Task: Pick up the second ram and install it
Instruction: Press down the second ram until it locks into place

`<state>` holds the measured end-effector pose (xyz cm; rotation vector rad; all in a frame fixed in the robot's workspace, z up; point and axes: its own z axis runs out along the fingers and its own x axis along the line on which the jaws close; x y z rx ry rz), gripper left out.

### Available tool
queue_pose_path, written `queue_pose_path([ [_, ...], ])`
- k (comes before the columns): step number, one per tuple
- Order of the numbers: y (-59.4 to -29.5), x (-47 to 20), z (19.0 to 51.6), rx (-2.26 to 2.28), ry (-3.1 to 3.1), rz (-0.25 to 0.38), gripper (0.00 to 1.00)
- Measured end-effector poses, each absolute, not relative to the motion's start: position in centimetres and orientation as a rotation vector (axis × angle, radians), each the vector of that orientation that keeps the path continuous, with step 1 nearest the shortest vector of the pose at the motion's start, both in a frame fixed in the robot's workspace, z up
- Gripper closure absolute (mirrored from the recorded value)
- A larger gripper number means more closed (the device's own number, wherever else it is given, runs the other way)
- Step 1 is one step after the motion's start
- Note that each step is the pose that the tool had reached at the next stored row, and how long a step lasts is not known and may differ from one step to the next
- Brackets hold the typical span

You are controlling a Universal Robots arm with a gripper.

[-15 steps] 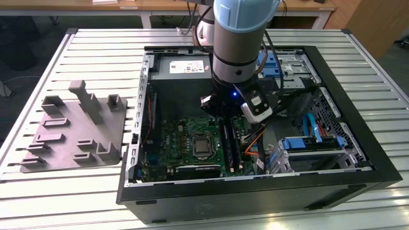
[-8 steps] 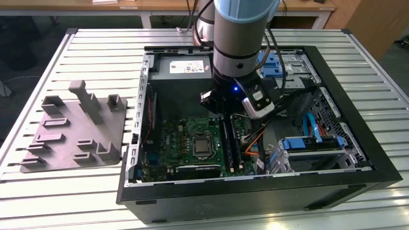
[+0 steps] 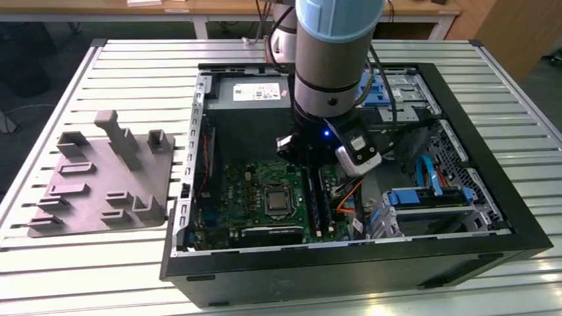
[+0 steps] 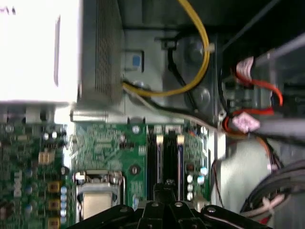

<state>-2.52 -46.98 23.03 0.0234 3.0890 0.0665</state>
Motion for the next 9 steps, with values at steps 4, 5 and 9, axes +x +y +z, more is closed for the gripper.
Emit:
queue_pose_path([
  [4,-48.4,-2.5,23.0,0.023,3.089,0.061,0.89],
  [5,-48.6,-2.5,23.0,0.023,3.089,0.058,0.89],
  [9,-49.2,-2.5,23.0,0.023,3.089,0.044,0.89],
])
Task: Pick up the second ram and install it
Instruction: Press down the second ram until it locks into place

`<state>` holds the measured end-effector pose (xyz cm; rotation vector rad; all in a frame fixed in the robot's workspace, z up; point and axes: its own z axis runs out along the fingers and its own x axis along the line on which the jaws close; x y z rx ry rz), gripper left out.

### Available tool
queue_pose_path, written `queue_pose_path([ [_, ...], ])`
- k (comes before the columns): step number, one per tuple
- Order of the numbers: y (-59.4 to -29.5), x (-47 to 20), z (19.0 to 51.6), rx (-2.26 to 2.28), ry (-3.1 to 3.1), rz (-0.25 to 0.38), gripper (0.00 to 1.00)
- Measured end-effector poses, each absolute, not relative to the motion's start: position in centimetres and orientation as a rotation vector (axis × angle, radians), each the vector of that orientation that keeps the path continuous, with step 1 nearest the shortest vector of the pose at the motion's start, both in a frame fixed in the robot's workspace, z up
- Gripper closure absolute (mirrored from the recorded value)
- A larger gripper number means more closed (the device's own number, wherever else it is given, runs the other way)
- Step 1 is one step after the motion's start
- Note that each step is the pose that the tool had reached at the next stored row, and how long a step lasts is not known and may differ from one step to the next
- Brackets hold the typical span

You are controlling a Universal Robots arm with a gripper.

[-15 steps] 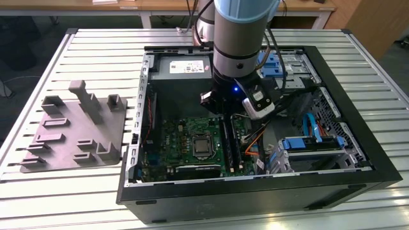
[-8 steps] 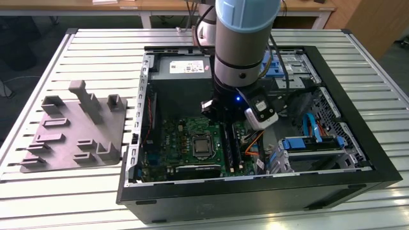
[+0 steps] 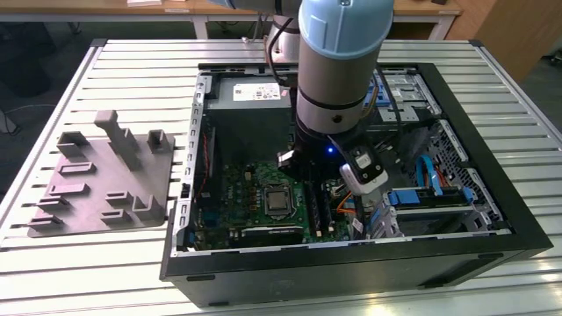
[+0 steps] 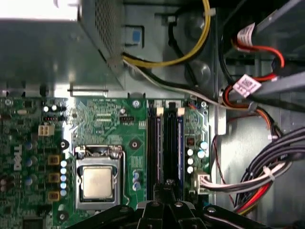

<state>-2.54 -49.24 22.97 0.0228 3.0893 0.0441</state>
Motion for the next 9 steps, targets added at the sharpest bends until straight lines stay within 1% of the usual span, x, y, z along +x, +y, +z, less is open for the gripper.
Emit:
queue_pose_path([
  [9,-50.6,-2.6,22.7,0.022,3.089,0.017,0.89],
])
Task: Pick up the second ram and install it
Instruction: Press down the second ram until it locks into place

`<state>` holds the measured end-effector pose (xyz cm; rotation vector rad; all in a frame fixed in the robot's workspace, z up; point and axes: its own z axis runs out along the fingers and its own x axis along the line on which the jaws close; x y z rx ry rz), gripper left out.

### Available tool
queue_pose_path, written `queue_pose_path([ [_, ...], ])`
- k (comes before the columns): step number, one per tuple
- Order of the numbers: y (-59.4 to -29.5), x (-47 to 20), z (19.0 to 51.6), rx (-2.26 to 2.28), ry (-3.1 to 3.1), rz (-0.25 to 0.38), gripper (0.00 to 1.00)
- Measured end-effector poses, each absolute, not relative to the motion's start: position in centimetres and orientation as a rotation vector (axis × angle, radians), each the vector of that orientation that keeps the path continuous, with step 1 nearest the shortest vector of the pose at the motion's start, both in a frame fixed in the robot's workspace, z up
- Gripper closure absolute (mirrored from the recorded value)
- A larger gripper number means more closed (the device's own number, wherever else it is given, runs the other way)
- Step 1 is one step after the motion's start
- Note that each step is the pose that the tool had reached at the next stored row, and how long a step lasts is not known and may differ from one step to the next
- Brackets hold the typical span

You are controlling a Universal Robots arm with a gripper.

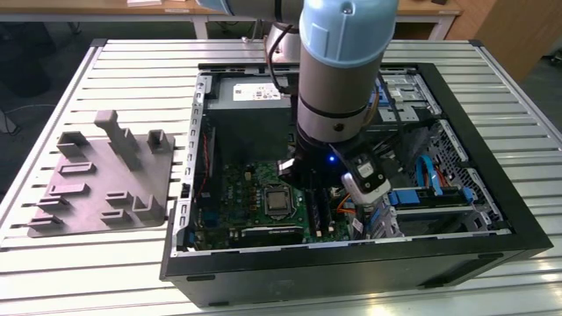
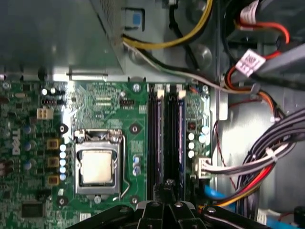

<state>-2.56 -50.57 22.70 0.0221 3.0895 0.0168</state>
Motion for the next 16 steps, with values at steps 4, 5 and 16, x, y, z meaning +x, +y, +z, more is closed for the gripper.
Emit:
queue_pose_path([
  [4,-51.2,-2.6,22.5,0.022,3.089,0.005,0.89],
  [5,-51.4,-2.6,22.4,0.022,3.089,0.0,0.89],
  [16,-51.8,-2.6,21.4,0.021,3.091,-0.02,0.89],
])
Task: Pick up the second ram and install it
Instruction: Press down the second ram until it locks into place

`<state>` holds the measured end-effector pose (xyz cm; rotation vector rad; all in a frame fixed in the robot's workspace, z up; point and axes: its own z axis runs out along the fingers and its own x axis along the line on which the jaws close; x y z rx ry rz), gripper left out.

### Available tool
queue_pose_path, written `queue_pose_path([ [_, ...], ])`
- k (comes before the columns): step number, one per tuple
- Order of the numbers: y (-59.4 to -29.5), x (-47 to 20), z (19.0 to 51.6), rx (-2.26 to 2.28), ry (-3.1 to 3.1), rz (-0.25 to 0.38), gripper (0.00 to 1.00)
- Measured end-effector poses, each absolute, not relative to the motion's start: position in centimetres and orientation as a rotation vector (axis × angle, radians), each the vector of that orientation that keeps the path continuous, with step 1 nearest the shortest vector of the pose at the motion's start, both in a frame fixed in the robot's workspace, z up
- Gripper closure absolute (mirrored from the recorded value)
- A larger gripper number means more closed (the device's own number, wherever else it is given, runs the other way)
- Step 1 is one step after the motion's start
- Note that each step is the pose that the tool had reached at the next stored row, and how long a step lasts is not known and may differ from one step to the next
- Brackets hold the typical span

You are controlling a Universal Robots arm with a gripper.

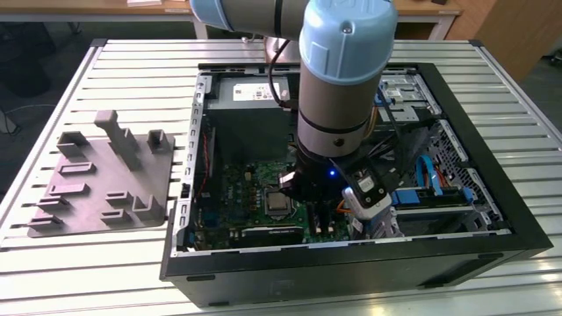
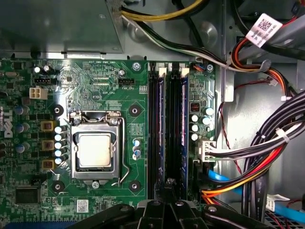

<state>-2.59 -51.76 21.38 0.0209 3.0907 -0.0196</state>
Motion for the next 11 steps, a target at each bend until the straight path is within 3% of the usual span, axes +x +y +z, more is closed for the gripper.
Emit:
queue_pose_path([
  [11,-51.7,-2.6,23.0,0.021,3.089,-0.016,0.89],
])
